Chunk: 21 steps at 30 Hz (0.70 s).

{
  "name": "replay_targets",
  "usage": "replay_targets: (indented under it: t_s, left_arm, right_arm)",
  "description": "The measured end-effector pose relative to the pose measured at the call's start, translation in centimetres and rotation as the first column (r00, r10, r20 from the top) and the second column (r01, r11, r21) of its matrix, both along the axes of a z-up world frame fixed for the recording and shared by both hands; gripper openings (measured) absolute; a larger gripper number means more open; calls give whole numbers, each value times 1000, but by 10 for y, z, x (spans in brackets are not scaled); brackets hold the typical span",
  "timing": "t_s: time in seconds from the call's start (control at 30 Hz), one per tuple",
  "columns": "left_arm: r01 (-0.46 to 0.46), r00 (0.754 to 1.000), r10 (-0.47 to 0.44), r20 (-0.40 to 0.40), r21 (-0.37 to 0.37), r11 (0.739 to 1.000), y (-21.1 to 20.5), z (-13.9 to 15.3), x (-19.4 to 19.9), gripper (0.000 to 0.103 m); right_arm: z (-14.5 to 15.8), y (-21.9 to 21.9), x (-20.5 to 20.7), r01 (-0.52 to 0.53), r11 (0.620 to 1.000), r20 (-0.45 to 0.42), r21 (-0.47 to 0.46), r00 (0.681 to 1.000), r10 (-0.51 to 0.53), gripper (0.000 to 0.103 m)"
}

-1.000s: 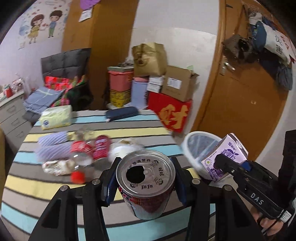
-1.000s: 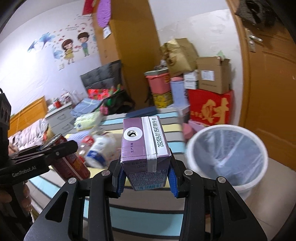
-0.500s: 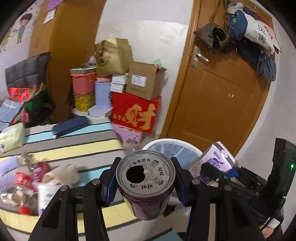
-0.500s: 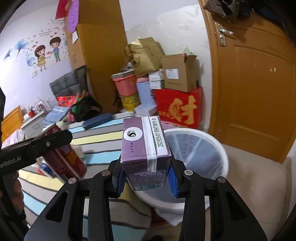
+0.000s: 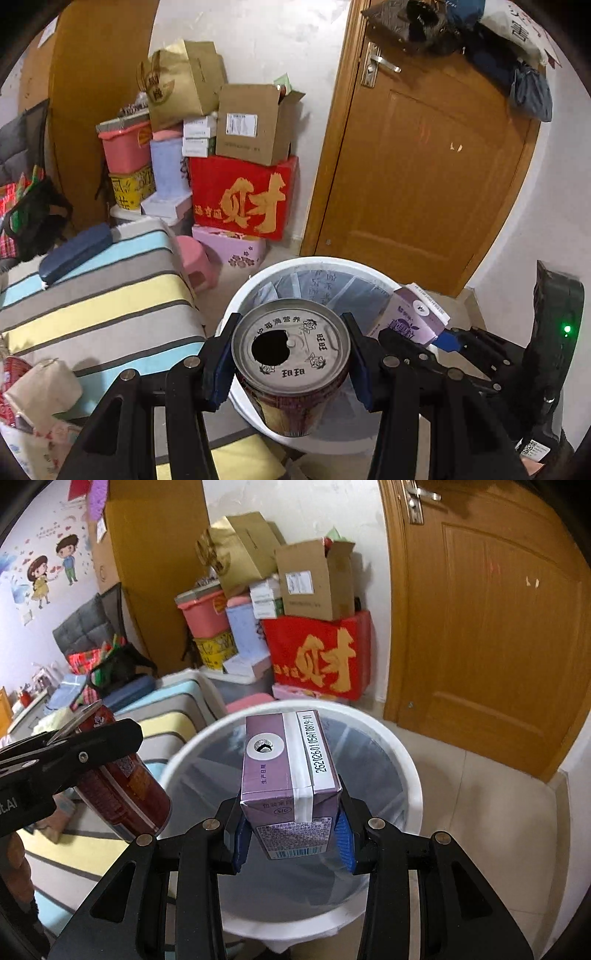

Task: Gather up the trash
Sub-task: 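Carry the can and carton to the white bin and release both, then return both tools to the table and grasp the white yogurt cup with the right tool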

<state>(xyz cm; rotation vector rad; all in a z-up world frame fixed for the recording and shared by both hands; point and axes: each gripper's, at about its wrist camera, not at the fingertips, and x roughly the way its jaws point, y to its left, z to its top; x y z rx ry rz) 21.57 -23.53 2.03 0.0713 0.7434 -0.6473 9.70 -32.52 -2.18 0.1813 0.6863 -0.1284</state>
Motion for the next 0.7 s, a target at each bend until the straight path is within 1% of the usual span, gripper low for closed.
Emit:
replay_targets:
  t_s: [0.07,0.1,0.17,0.2,0.23,0.27,0.4,0.53,0.7]
  left_arm:
    - [8,1000,-8,-7,17,1000,-5,-6,5,52]
    - [8,1000,-8,-7,8,1000,-6,-8,6,53]
    - [27,1000,-27,-8,-13,1000,-6,-10,8,61]
    - [24,1000,-24,-9,-19,1000,-5,-11,9,69]
    - [20,1000,-20,-10,-22,1000,-5,-11,10,72]
    - [18,1000,-18,-10,-21,1000,-5,-11,10,72]
    - [0,1000,0,-10,-16,1000,1,-10,10,72]
    - [-20,1000,20,-6,-5,1000,11,-6,4,72]
    - [-51,998,51,23,-2,999,31,5,-12,72]
  right_arm:
    - [-4,-2,1,8,1000,-18,-10,1000,-8,40]
    - [-5,-5,3,19,1000,-28,-15,999,-20,40]
    - [-7,-7,4,25,999,-40,-23,999,-26,40]
    - [-8,-7,4,33,999,-43,-28,998,-34,40]
    - [-8,-9,6,37,999,-48,-27,998,-38,41]
    - [-8,-9,3,39,999,-52,-23,998,-41,42]
    - [-7,-10,5,48,999,-43,-23,998,-49,59]
    - [-2,-7,-2,56,998,-29,-26,998,-57,60]
    - [6,0,-1,51,999,0,-18,999,-51,60]
